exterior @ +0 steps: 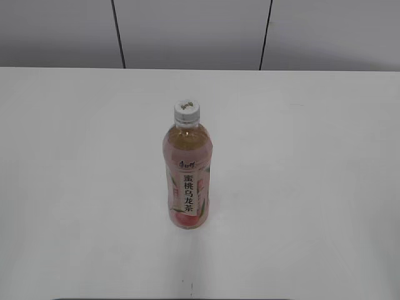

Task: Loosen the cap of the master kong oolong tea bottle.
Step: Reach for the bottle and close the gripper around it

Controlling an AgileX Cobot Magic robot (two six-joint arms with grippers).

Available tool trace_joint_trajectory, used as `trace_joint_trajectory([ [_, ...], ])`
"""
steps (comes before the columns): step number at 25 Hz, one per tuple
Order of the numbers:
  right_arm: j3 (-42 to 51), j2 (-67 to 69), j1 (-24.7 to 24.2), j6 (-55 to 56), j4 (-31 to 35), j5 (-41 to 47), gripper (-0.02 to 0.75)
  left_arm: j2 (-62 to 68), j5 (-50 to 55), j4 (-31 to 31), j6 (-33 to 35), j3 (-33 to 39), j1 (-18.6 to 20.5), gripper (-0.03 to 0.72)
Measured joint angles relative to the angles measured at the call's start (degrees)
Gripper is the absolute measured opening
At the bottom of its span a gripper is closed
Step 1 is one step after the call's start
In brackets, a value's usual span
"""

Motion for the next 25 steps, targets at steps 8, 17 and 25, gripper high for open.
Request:
trace_joint_trajectory([
  [8,0.00,0.00,0.00,0.00,0.00,0.00,0.524,0.00,0.00,0.00,0.00,0.00,0.00,0.244],
  [17,0.00,0.00,0.00,0.00,-0.05,0.02,0.524,0.00,0.00,-0.04,0.00,0.00,-2.34,0.244],
  [25,0.00,0.00,0.00,0.00,-0.05,0.02,0.524,0.00,0.00,-0.04,0.00,0.00,-2.34,0.244],
])
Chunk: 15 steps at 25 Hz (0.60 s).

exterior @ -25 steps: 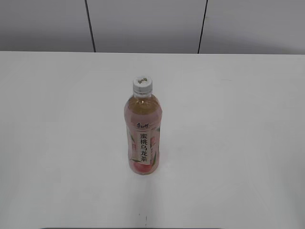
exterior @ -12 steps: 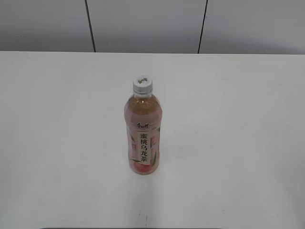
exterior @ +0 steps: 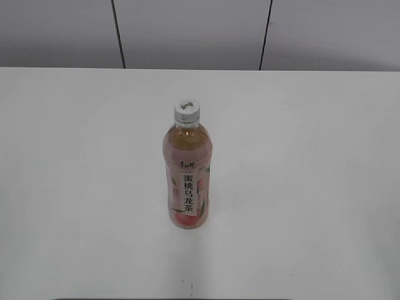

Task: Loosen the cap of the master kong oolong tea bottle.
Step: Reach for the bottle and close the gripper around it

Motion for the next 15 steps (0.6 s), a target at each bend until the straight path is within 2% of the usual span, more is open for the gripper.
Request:
trace_joint_trajectory([
  [12,0.00,0.00,0.00,0.00,0.00,0.00,0.524,0.07,-0.11,-1.31,0.00,0.00,-0.07,0.244],
  [15,0.00,0.00,0.00,0.00,0.00,0.00,0.524,2.23,-5.17,-2.55,0.00,-0.94,-0.07,0.244],
])
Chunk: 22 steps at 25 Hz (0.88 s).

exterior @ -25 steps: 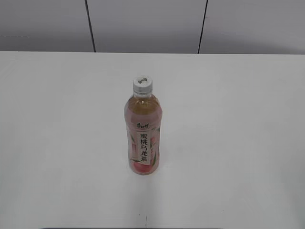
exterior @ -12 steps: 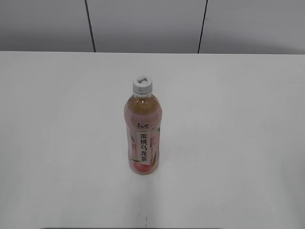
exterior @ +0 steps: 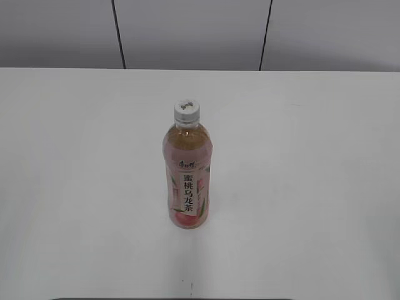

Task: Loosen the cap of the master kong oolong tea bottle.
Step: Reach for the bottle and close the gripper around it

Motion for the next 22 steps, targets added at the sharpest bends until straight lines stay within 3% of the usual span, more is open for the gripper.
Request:
trace_joint_trajectory([
  [7,0.00,0.00,0.00,0.00,0.00,0.00,0.524,11.19,-22.70,-3.06,0.04,-0.41,0.00,0.264],
  [19,0.00,0.00,0.00,0.00,0.00,0.00,0.524,54.88,-56.74,-5.35,0.04,0.12,0.00,0.449],
  [22,0.00,0.00,0.00,0.00,0.05,0.00,0.524,63.74,-66.75,-5.35,0.04,0.12,0.00,0.467],
])
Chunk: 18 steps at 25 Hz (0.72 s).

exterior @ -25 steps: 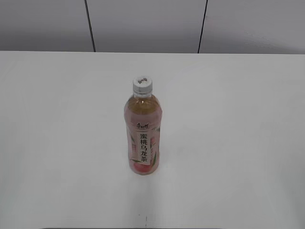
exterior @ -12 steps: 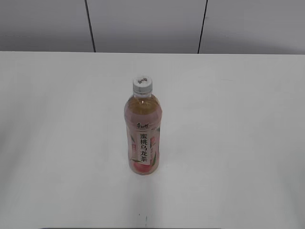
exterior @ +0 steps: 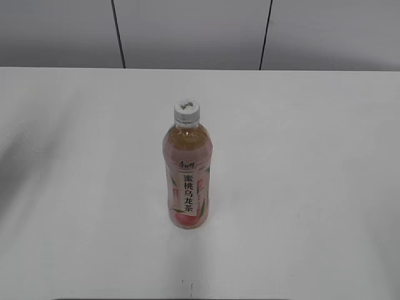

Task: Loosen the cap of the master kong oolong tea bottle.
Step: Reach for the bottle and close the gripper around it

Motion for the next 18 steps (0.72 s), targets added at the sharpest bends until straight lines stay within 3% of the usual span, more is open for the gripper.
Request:
trace_joint_trajectory([
  [7,0.00,0.00,0.00,0.00,0.00,0.00,0.524,15.95,-24.58,0.49,-0.17,0.00,0.00,0.468],
  [12,0.00,0.00,0.00,0.00,0.00,0.00,0.524,25.54,-32.15,7.49,-1.58,0.71,-0.18,0.470],
  [18,0.00,0.00,0.00,0.00,0.00,0.00,0.524,30.54,-51.28,15.36,-7.92,11.12,-0.42,0.470],
])
